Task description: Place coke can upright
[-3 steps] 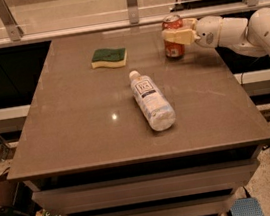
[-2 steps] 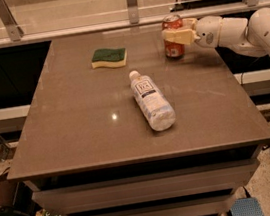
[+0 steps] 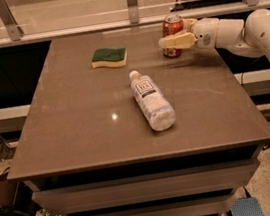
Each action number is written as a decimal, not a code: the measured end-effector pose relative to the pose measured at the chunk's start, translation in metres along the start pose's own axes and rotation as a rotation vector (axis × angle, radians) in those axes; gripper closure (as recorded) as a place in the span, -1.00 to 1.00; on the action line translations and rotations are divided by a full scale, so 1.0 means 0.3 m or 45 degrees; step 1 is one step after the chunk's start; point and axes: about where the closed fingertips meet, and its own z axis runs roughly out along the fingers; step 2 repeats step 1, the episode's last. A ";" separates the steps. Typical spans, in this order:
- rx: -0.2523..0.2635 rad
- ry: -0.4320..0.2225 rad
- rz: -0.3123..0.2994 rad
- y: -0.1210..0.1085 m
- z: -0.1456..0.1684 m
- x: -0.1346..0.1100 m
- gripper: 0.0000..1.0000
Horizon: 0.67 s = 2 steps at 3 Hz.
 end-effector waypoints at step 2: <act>0.000 0.000 0.000 0.000 0.000 0.000 -1.00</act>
Offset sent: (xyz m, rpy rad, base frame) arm 0.0000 0.0000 0.0000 0.0000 0.0000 0.0000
